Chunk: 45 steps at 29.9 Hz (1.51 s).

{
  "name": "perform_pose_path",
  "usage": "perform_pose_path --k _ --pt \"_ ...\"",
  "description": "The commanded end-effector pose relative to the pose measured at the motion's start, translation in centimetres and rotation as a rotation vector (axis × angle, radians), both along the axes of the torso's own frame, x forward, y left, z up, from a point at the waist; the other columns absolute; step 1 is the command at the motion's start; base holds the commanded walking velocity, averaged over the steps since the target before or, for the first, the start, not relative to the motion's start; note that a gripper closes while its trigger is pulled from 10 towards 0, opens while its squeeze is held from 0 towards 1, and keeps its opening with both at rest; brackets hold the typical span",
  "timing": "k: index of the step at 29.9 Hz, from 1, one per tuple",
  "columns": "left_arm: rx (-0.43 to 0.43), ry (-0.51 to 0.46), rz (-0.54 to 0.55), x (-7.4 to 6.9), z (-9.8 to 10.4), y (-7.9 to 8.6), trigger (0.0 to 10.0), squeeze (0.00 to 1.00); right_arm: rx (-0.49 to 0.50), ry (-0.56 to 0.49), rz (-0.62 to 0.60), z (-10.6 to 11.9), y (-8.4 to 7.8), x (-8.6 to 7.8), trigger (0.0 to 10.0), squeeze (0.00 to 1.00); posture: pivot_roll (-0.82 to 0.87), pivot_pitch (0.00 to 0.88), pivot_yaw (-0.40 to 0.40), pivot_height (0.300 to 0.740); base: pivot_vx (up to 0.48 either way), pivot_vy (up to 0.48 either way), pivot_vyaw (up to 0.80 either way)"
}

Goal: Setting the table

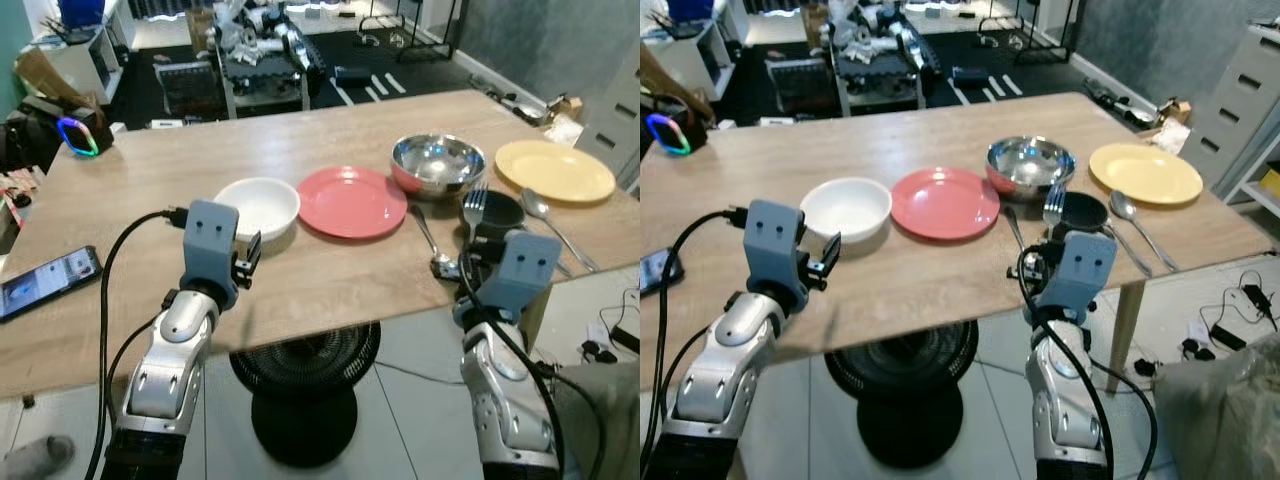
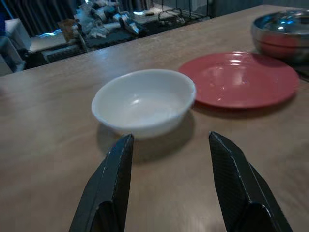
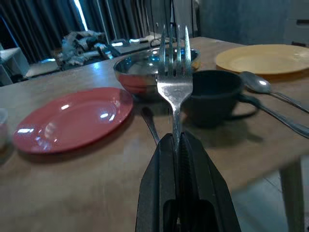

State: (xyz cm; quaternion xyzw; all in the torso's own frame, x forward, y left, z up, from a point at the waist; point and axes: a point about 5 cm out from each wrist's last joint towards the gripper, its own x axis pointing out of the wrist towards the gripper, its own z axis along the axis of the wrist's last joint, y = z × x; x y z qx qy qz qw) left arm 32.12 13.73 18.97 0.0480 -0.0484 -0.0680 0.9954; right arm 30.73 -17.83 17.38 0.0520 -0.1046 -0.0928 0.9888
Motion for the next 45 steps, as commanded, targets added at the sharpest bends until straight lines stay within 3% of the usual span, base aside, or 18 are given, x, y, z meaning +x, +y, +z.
perform_pose_path --k 1,12,25,35,45 --pt "-0.004 0.012 0.013 0.03 -0.37 0.32 10.0 0.0 -0.001 0.01 -0.003 -0.48 0.04 -0.08 10.0 0.0 -0.04 0.0 0.085 0.74 -0.461 0.0 0.0" --pt "-0.012 0.011 0.006 -0.01 -0.32 0.02 10.0 0.0 -0.004 0.012 -0.008 -0.61 -0.09 -0.29 10.0 0.0 -0.05 0.0 0.089 0.74 -0.393 0.0 0.0" --pt "-0.015 -0.001 0.022 0.11 -0.08 0.09 10.0 0.0 -0.005 0.011 -0.009 -0.65 -0.01 -0.31 10.0 0.0 -0.05 0.0 0.095 0.74 0.0 0.0 0.0" --pt "-0.022 0.0 0.046 0.44 -0.02 0.58 10.0 0.0 -0.011 0.013 0.003 -0.74 0.19 -0.16 10.0 0.0 -0.05 0.0 0.1 0.74 0.44 0.0 -0.04" --pt "-0.02 -0.001 0.038 0.48 -0.06 0.44 10.0 0.0 0.0 0.017 0.002 -0.85 0.19 -0.15 10.0 0.0 -0.05 0.0 0.101 0.74 0.48 0.0 -0.8"
